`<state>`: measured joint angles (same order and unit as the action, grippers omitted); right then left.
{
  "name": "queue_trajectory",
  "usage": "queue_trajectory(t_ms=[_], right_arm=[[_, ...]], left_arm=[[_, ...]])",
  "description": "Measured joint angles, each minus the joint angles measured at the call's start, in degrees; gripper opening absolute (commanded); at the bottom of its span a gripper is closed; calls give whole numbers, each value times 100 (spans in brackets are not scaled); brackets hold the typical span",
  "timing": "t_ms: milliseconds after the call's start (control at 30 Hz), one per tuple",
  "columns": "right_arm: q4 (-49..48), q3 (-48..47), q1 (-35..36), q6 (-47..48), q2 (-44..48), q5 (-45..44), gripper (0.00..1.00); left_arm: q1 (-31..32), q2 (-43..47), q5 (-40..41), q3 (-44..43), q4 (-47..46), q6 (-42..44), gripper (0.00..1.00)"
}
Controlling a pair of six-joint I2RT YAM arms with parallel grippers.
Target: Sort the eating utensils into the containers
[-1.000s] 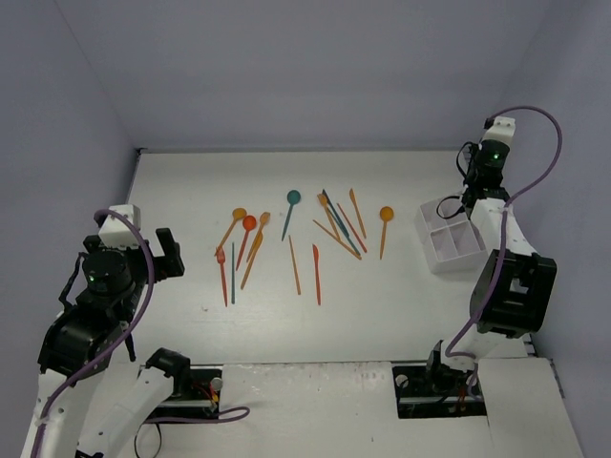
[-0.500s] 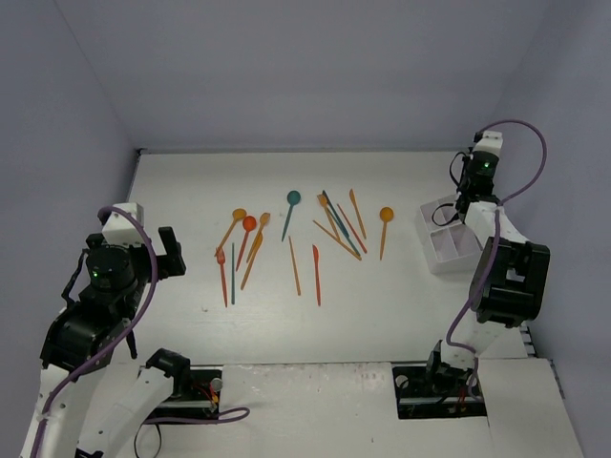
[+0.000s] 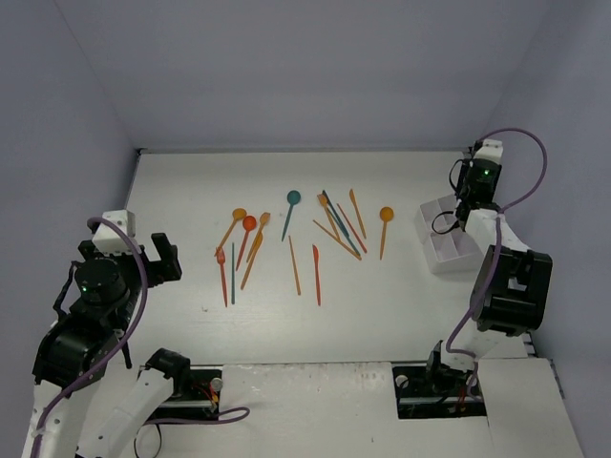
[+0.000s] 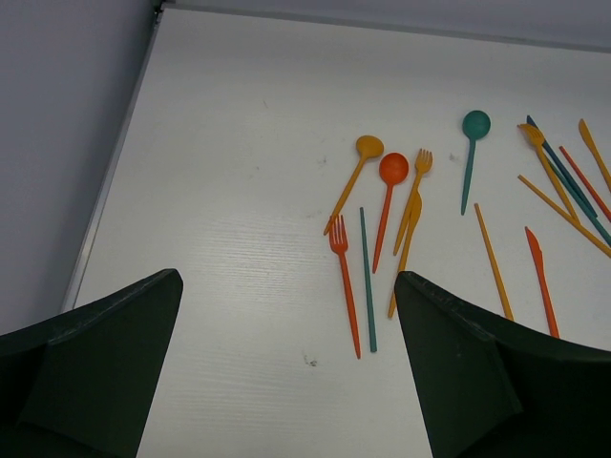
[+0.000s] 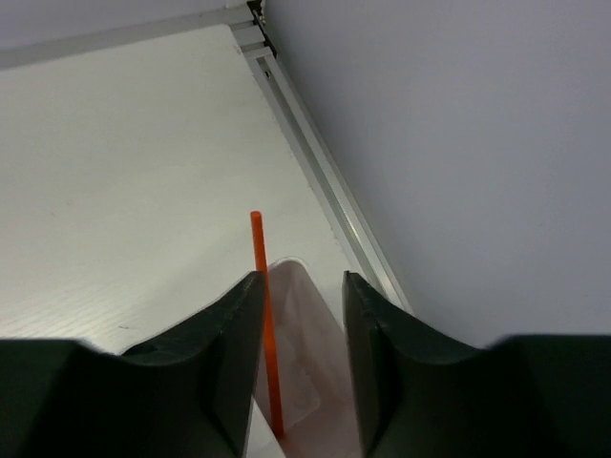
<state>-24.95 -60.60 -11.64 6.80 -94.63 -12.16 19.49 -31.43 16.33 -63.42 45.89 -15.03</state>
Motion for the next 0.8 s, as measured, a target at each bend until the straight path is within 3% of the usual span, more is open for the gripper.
queue_trajectory(t_ms=[233,467,633,800], right_arm=[[725,-4,389,-358,941,-91,64],[1814,-502,2595,-1241,1549,-374,66],[2896,-785,4117,-2139,1164,-433,73],[3602,-783,4963,-3142,559,-159,78]], left_arm=[[0,262,-43,0,12,-14,92],[0,344,-138,-2,23,-45,92],[0,274,-120,-85,131,-47,92],[3,105,-127,-205,200,-60,92]])
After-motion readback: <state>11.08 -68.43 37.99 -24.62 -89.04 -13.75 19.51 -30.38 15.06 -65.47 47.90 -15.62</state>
